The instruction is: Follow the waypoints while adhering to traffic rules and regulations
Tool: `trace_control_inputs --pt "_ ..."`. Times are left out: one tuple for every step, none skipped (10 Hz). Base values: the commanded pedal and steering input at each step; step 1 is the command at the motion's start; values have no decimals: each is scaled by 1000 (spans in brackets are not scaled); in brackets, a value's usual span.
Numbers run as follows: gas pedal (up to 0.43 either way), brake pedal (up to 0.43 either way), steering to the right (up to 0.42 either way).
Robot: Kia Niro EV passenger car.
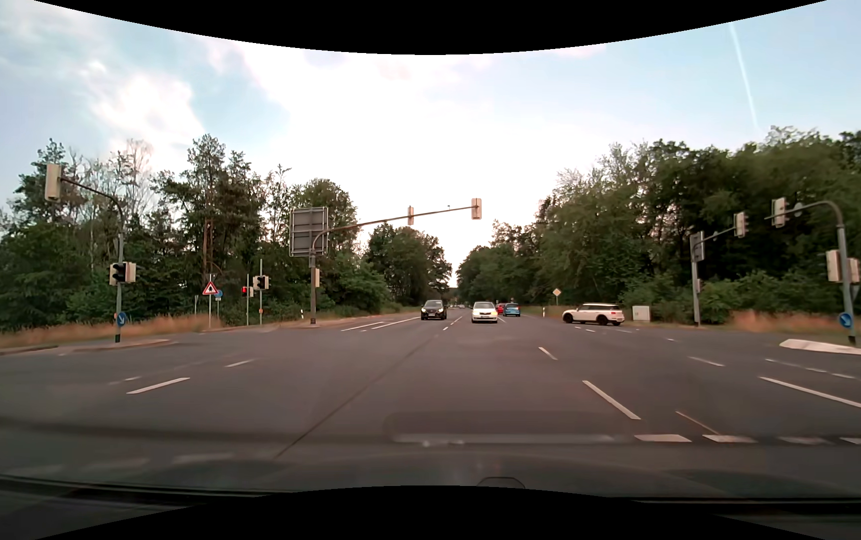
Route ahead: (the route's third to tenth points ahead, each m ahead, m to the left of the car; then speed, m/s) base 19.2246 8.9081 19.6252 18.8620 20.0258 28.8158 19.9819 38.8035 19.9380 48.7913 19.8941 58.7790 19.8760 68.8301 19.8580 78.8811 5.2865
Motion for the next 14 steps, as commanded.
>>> trace_control_inputs --pt "331 0 -54" --pt "319 0 -66" --pt "319 0 -82" --pt "311 0 -96" --pt "299 0 -114" --pt "280 0 -122" --pt "268 0 -129" --pt "260 0 -140" --pt "240 0 -154" --pt "240 0 -164" --pt "228 0 -178" --pt "197 0 -193" --pt "189 0 -205" --pt "177 0 -213"
